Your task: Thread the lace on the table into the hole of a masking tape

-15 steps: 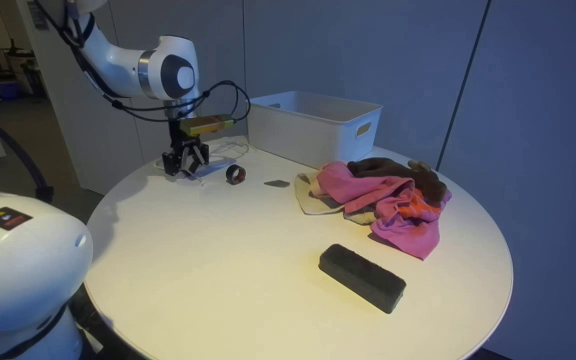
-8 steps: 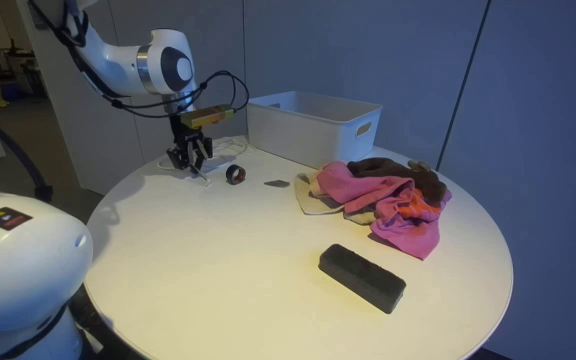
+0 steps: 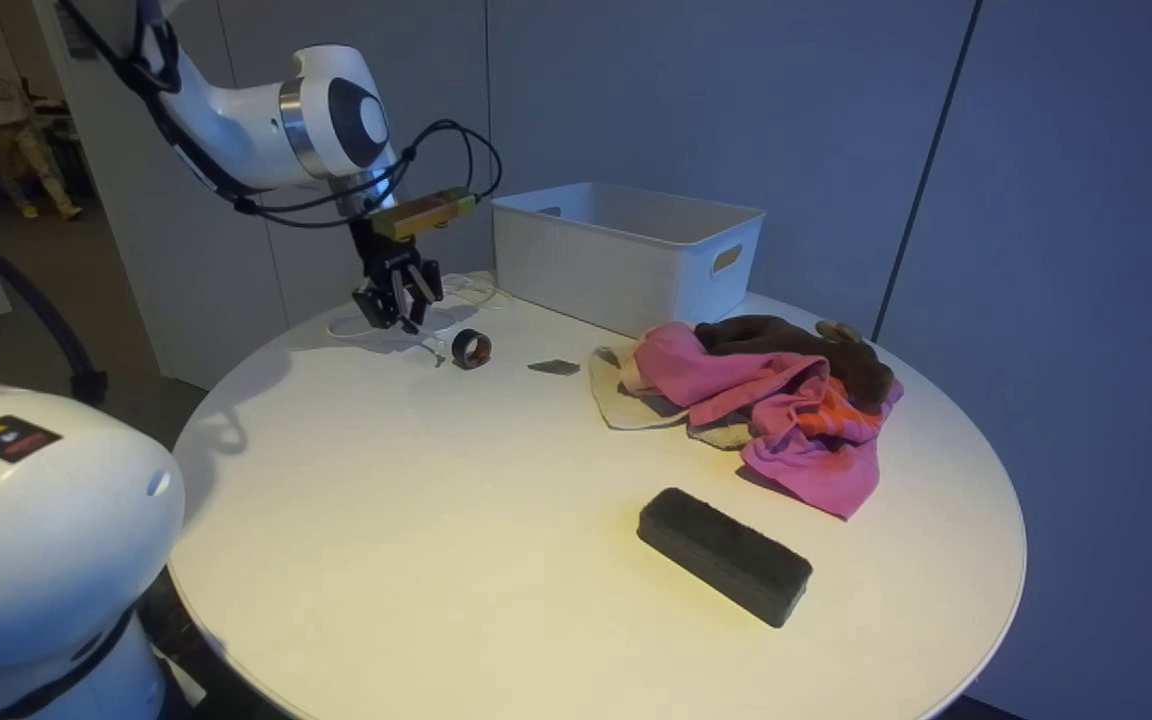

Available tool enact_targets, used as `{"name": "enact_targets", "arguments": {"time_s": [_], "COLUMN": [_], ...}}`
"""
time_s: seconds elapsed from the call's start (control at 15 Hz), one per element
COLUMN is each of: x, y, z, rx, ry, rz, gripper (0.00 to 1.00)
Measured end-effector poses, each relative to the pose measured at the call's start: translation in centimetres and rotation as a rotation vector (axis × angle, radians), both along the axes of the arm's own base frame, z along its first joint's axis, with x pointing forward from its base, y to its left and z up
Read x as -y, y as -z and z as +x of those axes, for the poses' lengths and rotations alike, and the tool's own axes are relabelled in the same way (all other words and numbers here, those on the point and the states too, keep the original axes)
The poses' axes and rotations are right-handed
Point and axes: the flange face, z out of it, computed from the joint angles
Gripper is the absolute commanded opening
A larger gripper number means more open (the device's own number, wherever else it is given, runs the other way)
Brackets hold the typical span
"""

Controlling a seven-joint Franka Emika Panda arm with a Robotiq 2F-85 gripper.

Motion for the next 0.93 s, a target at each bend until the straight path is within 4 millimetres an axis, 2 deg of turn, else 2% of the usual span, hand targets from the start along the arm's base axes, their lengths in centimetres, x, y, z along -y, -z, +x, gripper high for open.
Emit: {"name": "enact_targets", "arguments": {"time_s": [0.47, 0.93], "x": [-0.8, -0.6], "y": [0.5, -0.4], "z": [0.3, 1.0], "rx": [-0.016, -0.004], "ry": [-0.11, -0.158], "rz": [-0.033, -0.04], "gripper": [0.08, 0.08]}}
